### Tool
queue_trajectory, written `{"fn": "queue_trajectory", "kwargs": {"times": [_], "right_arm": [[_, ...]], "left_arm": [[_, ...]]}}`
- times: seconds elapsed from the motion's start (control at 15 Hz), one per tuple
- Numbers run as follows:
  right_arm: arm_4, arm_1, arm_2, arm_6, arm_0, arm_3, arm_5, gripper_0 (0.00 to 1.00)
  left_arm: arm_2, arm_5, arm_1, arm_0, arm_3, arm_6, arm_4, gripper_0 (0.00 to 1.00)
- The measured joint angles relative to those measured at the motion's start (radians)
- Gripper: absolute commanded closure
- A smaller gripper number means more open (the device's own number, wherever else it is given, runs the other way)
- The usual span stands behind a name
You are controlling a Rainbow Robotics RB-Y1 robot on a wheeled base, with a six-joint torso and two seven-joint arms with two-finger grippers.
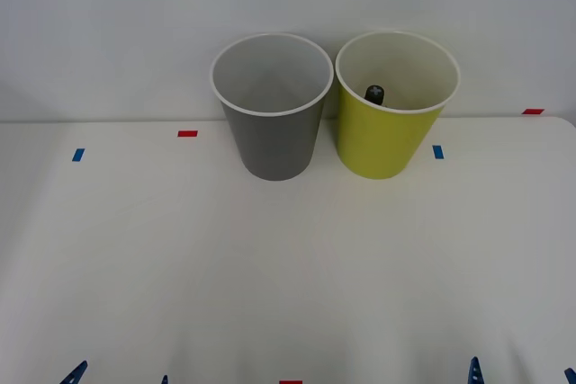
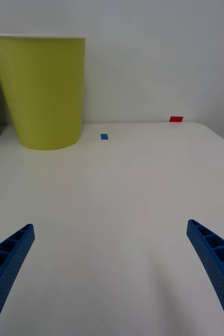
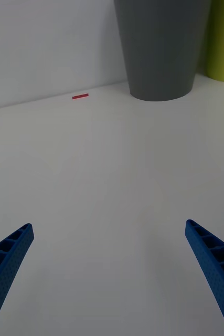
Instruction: Put cans in the gray bin and PET bottles in the light green bin.
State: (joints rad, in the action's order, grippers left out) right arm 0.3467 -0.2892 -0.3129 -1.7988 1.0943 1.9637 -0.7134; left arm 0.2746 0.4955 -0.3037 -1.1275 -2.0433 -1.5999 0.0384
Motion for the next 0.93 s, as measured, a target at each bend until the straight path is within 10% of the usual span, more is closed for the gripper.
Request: {"fn": "queue_trajectory", "kwargs": {"times": [0.93], "right_arm": [[-0.091,0.015,-0.026,0.034,0.076,-0.009,0.052,0.0]], "left_arm": [[0.0,0.0,0.0,0.0,0.0,0.0,0.0,0.0]]}}
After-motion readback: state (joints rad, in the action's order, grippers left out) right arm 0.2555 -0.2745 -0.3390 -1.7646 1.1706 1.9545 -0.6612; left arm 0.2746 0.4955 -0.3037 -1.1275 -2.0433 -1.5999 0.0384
